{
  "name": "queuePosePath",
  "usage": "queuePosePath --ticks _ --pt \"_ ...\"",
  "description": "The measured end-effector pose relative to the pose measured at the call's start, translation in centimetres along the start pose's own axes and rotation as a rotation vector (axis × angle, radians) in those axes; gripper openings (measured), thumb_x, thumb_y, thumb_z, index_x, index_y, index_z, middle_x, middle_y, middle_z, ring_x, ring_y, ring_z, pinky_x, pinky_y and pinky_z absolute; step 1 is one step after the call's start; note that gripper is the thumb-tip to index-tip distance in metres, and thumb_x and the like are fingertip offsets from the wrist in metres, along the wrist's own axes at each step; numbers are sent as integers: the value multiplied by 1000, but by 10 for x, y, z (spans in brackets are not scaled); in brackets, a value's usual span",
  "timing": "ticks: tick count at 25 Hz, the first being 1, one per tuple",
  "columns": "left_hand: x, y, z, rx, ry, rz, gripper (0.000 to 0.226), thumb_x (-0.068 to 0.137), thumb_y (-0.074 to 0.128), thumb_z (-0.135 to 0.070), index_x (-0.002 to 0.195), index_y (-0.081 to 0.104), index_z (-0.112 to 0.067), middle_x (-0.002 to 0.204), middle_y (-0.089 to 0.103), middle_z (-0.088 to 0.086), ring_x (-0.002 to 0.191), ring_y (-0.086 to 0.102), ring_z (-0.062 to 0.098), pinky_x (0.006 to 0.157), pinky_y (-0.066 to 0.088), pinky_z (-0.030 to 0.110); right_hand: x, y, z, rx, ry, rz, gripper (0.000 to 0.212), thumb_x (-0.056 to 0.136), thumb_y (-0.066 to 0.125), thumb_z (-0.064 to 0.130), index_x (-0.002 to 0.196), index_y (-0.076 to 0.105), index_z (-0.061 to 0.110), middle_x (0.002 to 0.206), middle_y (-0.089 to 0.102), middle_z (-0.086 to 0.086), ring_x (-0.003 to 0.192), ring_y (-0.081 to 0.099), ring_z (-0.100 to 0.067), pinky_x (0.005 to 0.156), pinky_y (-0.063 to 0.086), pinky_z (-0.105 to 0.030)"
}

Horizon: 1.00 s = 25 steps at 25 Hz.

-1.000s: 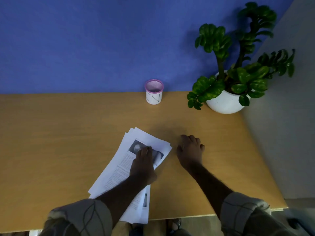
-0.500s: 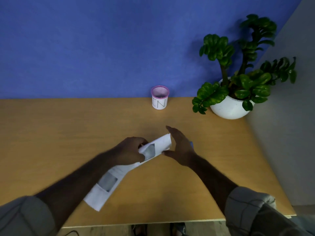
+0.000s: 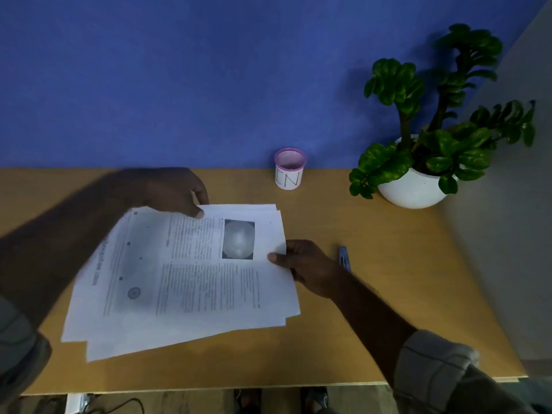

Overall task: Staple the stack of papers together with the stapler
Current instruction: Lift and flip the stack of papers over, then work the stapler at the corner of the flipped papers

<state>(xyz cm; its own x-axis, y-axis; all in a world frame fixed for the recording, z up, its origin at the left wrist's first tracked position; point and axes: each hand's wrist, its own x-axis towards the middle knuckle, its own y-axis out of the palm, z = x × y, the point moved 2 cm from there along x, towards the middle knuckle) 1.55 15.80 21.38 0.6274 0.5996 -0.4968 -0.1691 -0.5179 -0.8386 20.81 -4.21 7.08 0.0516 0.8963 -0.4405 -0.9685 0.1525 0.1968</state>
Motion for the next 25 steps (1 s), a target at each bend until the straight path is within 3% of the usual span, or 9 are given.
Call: queuePosePath --ticks 3,7,11,14,16,19,22,25 --pt "34 51 2 38 57 -63 20 87 72 -23 106 72 -20 111 71 1 101 64 21 84 47 27 1 -3 -36 -24 124 -112 31 85 73 12 111 67 -3 113 71 -16 101 69 -33 88 56 -50" --pt "66 133 4 30 -13 -109 27 90 65 -30 117 66 -29 130 65 -3 120 59 23 100 47 36 -1 -3 -79 -203 186 -321 23 83 74 11 104 68 3 112 71 -13 91 71 -23 81 60 -42" --pt "68 183 -1 34 -20 -266 49 87 68 -31 134 56 -24 136 60 5 122 57 29 103 46 39 -7 7 -85 -596 233 -493 28 83 73 37 93 61 14 95 68 0 80 67 -14 71 59 -31" --pt "55 214 -24 -155 30 -465 63 84 72 -28 141 48 -16 141 54 10 126 54 30 105 47 42 -23 -3 -68 -787 174 -691 33 89 61 50 101 61 19 88 67 3 76 64 -12 67 55 -29" --pt "48 240 -46 -219 64 -497 63 85 71 -33 142 47 -21 147 50 6 133 49 28 109 44 42 -31 -25 -57 -832 83 -891 34 92 56 46 106 64 16 91 70 -1 77 66 -17 66 54 -30" --pt "49 273 -68 -168 127 -446 62 91 60 -47 146 40 -27 158 37 3 148 31 29 119 29 46 -30 -62 -49 -861 9 -1085 33 91 56 34 109 62 7 105 66 -15 97 61 -36 78 52 -41" --pt "55 290 -65 -63 193 -407 67 95 47 -56 153 30 -27 166 21 3 154 11 31 123 16 49 -20 -82 -53 -812 191 -1059 40 93 55 34 120 55 4 119 60 -19 112 53 -39 86 47 -45" --pt "56 295 -50 -7 307 -390 75 94 43 -61 156 22 -25 167 15 0 154 4 25 124 8 44 -12 -88 -63 -821 265 -987 40 91 55 31 122 55 5 120 58 -20 112 53 -41 88 49 -45"
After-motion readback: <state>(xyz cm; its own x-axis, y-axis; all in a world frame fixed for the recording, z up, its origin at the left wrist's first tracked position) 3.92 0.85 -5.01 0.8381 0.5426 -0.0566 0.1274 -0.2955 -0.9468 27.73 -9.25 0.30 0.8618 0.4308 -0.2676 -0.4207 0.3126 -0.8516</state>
